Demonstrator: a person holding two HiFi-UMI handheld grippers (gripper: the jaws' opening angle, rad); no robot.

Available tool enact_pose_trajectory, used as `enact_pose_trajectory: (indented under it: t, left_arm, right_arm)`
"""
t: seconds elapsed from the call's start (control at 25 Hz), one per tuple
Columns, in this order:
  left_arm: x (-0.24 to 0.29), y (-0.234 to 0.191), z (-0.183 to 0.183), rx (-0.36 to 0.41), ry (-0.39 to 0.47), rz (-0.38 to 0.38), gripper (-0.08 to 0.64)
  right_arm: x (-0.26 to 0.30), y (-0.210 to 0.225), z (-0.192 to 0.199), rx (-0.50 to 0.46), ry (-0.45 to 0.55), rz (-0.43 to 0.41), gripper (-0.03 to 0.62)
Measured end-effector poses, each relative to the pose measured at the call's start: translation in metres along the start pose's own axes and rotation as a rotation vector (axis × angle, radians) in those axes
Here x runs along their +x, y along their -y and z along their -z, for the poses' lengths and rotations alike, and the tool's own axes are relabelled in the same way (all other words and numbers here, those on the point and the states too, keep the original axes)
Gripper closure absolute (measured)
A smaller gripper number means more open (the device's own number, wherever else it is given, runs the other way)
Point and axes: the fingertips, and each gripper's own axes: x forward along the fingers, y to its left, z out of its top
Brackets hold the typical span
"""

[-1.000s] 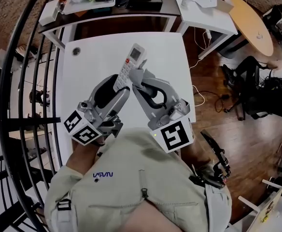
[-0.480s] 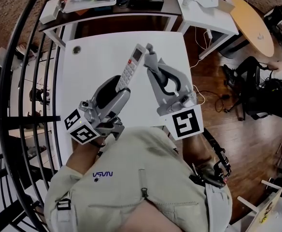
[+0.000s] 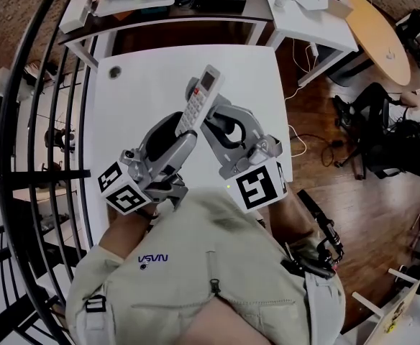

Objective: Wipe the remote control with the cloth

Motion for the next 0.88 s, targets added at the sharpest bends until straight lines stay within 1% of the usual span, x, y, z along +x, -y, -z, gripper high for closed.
enact_pose_trajectory:
  t: [0.16,0.36,0.48,0.56,0.64,0.68,0.76,0.88]
  left_arm:
    - [-0.002,-0.008,-0.004,0.01,0.012,-0.032,0.318]
    - [-0.004,-0.023,-0.002,0.009,0.011,-0.073,0.318]
    - [-0.004,-0.031,0.004,-0.001,0.001,-0.092,0.318]
    - [-0.004,-0.034,0.005,0.0,0.0,-0.099,0.318]
    - [-0.005,-0.037,0.001,0.015,0.007,-0.114,0.318]
    - [-0.006,-0.039,-0.001,0.031,0.01,-0.127,0.318]
    - [-0.01,-0.045,-0.005,0.085,0.009,-0.168,0.318]
    - [-0.017,-0.064,-0.003,0.205,-0.027,-0.249,0.318]
  right_arm:
    - [0.004,-0.026,-0.002,0.034,0.027,-0.058,0.557]
    - [0.009,-0.052,0.005,0.069,0.024,-0.136,0.557]
    - [0.012,-0.063,0.009,0.073,0.019,-0.173,0.557]
    - [0.013,-0.064,0.012,0.086,0.016,-0.182,0.557]
    - [0.013,-0.055,0.016,0.113,0.02,-0.163,0.557]
    - [0.011,-0.047,0.019,0.13,0.024,-0.138,0.557]
    - [0.008,-0.026,0.031,0.177,0.017,-0.059,0.557]
    - [0.009,0.001,0.061,0.262,-0.027,0.077,0.557]
